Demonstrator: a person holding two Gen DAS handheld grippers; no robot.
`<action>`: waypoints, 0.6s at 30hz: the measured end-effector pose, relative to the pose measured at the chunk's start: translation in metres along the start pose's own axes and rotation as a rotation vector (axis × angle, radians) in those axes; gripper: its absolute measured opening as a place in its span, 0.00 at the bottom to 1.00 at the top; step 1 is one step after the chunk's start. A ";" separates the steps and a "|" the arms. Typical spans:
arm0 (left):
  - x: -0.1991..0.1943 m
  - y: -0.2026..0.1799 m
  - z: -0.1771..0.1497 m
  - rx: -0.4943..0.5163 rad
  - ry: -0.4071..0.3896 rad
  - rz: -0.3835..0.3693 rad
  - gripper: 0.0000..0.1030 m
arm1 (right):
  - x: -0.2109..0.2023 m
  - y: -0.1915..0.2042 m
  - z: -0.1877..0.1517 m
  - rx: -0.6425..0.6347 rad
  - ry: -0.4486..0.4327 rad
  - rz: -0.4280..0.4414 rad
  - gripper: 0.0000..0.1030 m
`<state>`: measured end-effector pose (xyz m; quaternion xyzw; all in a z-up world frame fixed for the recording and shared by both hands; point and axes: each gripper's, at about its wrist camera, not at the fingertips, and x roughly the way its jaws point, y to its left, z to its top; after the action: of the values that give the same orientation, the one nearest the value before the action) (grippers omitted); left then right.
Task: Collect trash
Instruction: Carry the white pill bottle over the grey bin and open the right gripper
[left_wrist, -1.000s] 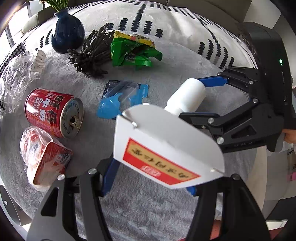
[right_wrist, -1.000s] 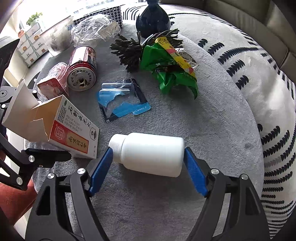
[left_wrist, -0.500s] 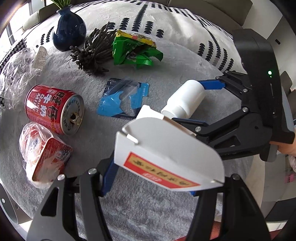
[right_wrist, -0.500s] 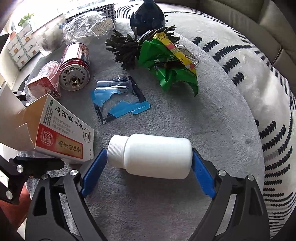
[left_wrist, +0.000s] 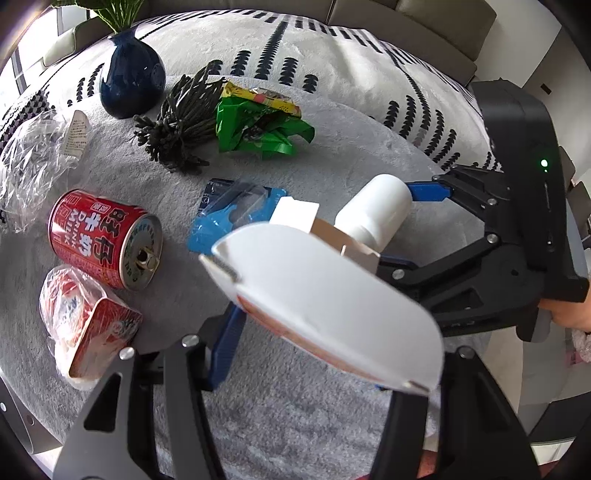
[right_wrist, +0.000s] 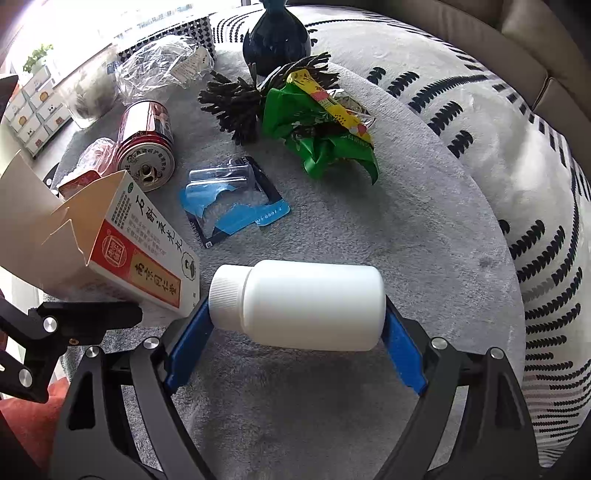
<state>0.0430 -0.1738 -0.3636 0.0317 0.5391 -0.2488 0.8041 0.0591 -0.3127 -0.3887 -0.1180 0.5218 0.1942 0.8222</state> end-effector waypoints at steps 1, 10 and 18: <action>-0.002 0.000 0.001 0.003 -0.004 -0.004 0.54 | -0.003 0.000 0.001 0.002 0.000 -0.001 0.80; -0.028 0.012 0.002 -0.037 -0.035 0.009 0.54 | -0.037 0.012 0.016 -0.010 -0.024 0.010 0.80; -0.083 0.063 -0.024 -0.161 -0.063 0.084 0.54 | -0.057 0.069 0.054 -0.092 -0.044 0.059 0.80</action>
<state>0.0251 -0.0807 -0.3143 -0.0182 0.5298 -0.1716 0.8304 0.0509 -0.2409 -0.3132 -0.1360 0.4976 0.2445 0.8211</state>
